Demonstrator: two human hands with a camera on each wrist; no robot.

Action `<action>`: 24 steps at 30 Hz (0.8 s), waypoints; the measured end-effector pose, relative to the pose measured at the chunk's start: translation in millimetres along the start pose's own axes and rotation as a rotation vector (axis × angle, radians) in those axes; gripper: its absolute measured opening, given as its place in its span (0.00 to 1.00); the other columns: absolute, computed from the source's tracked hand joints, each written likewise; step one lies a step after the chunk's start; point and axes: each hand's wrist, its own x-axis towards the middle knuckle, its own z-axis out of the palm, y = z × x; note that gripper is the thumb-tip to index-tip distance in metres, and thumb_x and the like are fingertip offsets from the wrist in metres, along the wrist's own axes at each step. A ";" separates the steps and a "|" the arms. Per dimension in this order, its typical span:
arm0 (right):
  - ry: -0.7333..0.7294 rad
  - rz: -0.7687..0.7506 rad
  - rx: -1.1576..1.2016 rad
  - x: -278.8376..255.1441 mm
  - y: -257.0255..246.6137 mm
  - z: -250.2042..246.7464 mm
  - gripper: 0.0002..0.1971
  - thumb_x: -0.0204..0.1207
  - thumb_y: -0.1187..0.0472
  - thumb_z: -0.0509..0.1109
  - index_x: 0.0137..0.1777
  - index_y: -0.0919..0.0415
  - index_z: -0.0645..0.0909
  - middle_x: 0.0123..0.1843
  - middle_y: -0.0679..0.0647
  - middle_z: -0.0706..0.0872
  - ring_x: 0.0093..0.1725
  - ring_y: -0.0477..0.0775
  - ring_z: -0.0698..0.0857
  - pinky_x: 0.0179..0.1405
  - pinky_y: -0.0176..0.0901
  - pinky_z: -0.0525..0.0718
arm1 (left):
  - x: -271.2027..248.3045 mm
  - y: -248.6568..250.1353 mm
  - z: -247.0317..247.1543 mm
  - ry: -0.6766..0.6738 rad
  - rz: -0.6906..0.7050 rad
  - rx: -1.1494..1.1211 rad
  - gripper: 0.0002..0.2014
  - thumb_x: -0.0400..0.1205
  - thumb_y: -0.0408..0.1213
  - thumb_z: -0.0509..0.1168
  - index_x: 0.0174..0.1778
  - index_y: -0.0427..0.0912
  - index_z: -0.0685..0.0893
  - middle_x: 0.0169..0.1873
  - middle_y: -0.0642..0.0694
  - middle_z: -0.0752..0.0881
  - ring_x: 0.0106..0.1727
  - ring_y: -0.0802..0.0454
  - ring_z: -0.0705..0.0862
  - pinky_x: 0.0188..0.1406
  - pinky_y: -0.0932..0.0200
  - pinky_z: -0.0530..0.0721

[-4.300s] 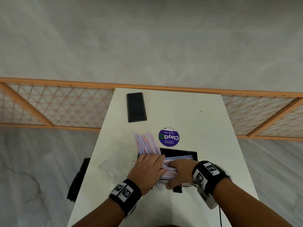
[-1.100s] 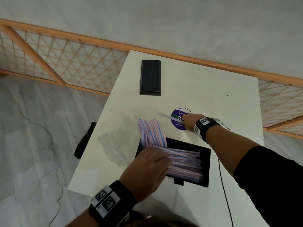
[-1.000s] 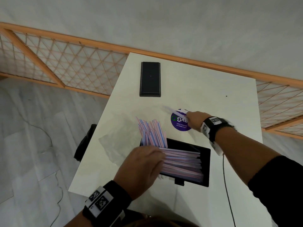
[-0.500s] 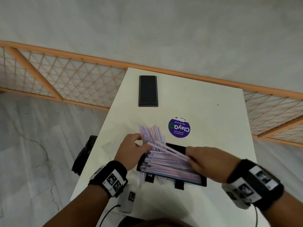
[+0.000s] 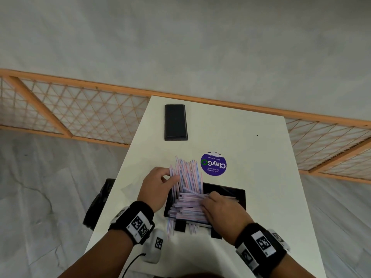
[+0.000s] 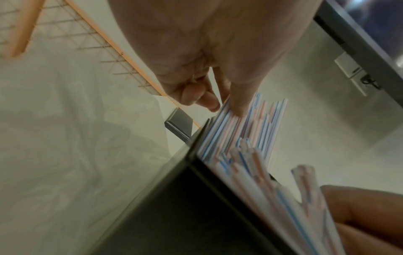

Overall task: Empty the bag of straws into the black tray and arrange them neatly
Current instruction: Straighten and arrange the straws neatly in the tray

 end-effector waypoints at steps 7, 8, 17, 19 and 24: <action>-0.063 0.118 0.220 -5.9 2.3 -12.3 0.15 0.86 0.48 0.59 0.64 0.51 0.81 0.57 0.49 0.80 0.53 0.52 0.84 0.49 0.45 0.81 | -1.1 12.6 7.2 -0.143 -0.043 -0.094 0.19 0.79 0.43 0.79 0.63 0.53 0.83 0.53 0.57 0.89 0.39 0.64 0.87 0.39 0.71 0.81; -0.064 0.122 0.244 -7.1 2.3 -14.0 0.15 0.86 0.47 0.58 0.65 0.51 0.80 0.58 0.49 0.79 0.54 0.52 0.83 0.50 0.45 0.81 | 0.8 12.5 8.5 -0.161 -0.032 -0.058 0.17 0.79 0.42 0.79 0.63 0.53 0.85 0.53 0.55 0.90 0.41 0.64 0.88 0.42 0.69 0.83; 0.023 0.163 0.337 -19.7 8.8 -12.6 0.16 0.84 0.45 0.57 0.64 0.47 0.80 0.58 0.44 0.78 0.53 0.47 0.84 0.51 0.41 0.85 | 12.1 19.9 -7.9 -0.109 -0.010 0.071 0.06 0.84 0.43 0.74 0.53 0.47 0.91 0.42 0.52 0.92 0.42 0.55 0.89 0.44 0.56 0.87; 0.053 0.169 0.362 -21.5 10.5 -19.2 0.14 0.84 0.46 0.59 0.65 0.45 0.80 0.59 0.41 0.78 0.54 0.43 0.83 0.50 0.34 0.81 | 11.8 24.7 -17.3 -0.094 -0.017 0.081 0.09 0.84 0.44 0.73 0.49 0.40 0.89 0.38 0.41 0.90 0.37 0.47 0.88 0.37 0.56 0.88; 0.089 0.107 0.465 -20.3 8.8 -41.2 0.15 0.84 0.46 0.63 0.69 0.42 0.77 0.62 0.36 0.74 0.48 0.35 0.78 0.46 0.18 0.70 | -4.5 48.7 -42.8 -0.060 0.038 0.057 0.06 0.85 0.43 0.73 0.47 0.45 0.89 0.34 0.36 0.88 0.33 0.49 0.87 0.32 0.71 0.81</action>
